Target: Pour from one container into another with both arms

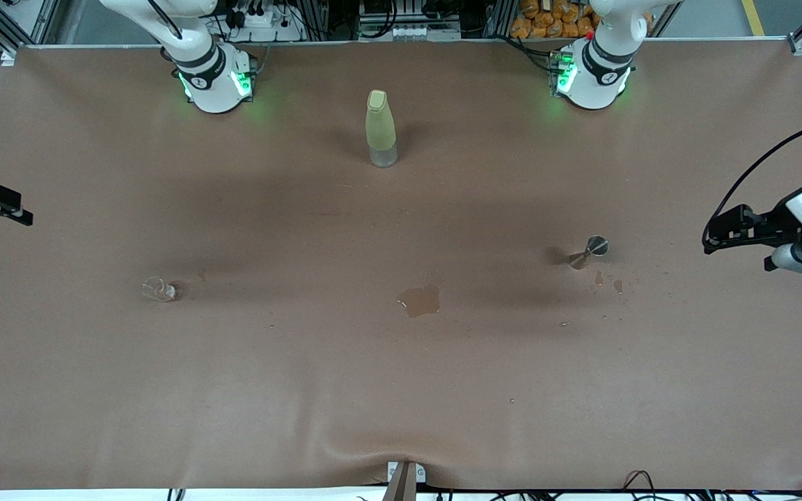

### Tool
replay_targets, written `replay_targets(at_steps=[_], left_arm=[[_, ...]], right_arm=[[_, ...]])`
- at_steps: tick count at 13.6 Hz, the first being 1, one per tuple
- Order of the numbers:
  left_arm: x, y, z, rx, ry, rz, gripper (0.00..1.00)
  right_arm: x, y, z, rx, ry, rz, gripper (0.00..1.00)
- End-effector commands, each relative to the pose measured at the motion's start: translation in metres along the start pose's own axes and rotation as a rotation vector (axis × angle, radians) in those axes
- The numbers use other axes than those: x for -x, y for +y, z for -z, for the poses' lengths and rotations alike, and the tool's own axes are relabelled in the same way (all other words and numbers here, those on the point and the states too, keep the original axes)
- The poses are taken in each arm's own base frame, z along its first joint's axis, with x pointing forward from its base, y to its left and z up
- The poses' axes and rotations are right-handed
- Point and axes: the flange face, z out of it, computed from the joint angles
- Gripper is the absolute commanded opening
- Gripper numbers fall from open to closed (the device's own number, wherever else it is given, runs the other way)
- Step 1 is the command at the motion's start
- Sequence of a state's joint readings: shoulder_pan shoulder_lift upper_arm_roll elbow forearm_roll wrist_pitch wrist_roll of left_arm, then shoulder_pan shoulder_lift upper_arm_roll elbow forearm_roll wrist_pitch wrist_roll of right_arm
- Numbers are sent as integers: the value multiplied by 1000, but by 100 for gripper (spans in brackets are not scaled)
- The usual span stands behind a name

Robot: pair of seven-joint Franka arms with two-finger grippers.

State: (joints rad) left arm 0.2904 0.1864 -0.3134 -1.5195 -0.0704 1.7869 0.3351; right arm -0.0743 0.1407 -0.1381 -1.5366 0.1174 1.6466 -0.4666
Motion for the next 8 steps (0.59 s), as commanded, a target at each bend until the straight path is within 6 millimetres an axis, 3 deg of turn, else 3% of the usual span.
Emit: replay_targets(at_steps=[1,4,6,8], left_arm=[[2,-23,-3,86,45,-151,100],[2,-29,-8,121,71,-348,100],[-1,-28,-16,169,109,-528,100],[2,-49,-27,232,185,-681,100]], right_arm=[[-14,13,-27,-51,-3,86,100],[-8,46,-72,-243,80,267,100],[1,64,-99,-253,134,369,100],[14,85,-137,-357,226,414,100]])
